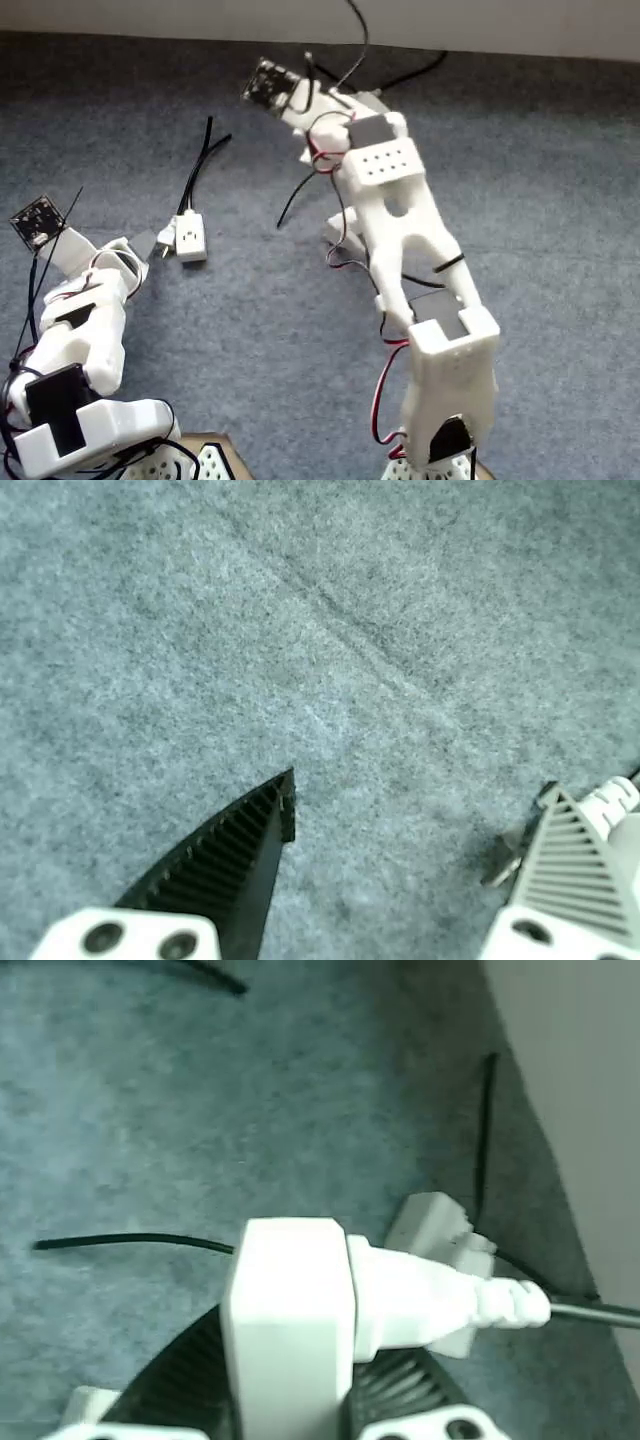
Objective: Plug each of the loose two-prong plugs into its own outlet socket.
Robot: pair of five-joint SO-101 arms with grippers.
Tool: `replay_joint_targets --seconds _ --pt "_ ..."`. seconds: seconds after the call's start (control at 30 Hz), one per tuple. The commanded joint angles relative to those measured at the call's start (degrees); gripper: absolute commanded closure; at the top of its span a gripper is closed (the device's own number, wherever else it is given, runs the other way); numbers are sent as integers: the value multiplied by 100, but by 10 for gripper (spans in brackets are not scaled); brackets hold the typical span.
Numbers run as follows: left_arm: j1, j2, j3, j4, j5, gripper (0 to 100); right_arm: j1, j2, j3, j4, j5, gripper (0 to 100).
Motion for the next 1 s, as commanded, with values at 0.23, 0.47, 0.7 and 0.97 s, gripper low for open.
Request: replay_joint_targets --seconds 0.23,0.47,0.7,0.97 --pt "66 -13 -48 62 18 637 954 -75 -1569 -1297 -730 991" --pt "66 -13 -40 62 18 636 1209 673 -1622 -1613 -721 989" --pt "57 -13 -40 62 26 636 1534 2290 -1622 -3644 -765 853" --pt "31 -22 -40 70 -44 636 1912 1991 -1719 -3257 -1714 765"
